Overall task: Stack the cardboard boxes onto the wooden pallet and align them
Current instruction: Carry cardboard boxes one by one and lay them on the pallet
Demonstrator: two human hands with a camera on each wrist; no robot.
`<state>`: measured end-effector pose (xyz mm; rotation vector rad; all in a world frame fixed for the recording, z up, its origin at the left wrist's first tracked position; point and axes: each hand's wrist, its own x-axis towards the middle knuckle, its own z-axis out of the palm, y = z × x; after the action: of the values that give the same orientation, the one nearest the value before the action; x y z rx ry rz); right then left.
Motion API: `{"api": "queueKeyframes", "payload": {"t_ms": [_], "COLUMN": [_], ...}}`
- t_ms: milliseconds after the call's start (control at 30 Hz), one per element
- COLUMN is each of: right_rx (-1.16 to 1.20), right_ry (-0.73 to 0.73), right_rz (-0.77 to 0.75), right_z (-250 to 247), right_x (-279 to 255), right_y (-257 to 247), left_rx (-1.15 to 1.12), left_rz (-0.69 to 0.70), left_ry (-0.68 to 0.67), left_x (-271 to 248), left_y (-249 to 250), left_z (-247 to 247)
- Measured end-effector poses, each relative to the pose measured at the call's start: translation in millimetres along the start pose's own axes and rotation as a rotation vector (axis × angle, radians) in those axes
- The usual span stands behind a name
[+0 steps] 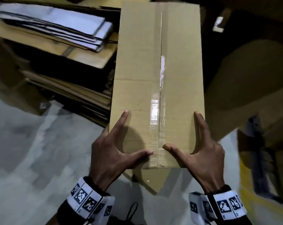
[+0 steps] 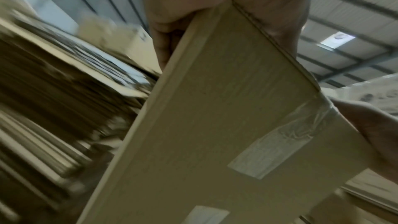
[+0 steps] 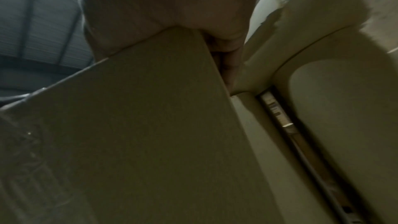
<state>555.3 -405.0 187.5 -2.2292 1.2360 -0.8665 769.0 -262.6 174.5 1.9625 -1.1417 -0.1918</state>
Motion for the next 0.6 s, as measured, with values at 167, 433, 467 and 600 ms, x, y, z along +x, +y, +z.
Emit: {"api": "queueKeyframes", "payload": {"t_ms": [167, 433, 467, 600], "right_rx": [0.096, 0.228, 0.254, 0.341], "right_ry": [-0.114, -0.422, -0.463, -0.604], "right_rz": [-0.194, -0.516, -0.555, -0.697], "right_z": [80, 196, 211, 270], "right_x": [14, -3, -8, -33], "right_y": [-101, -269, -289, -361], "left_rx": [0.023, 0.176, 0.202, 0.334], "left_rz": [-0.074, -0.334, -0.386, -0.565], "left_ry": [0.218, 0.583, 0.628, 0.75], "left_x": [-17, -96, -108, -155], "left_y": [-65, -141, -149, -183], "left_z": [-102, -242, -255, -297]}}
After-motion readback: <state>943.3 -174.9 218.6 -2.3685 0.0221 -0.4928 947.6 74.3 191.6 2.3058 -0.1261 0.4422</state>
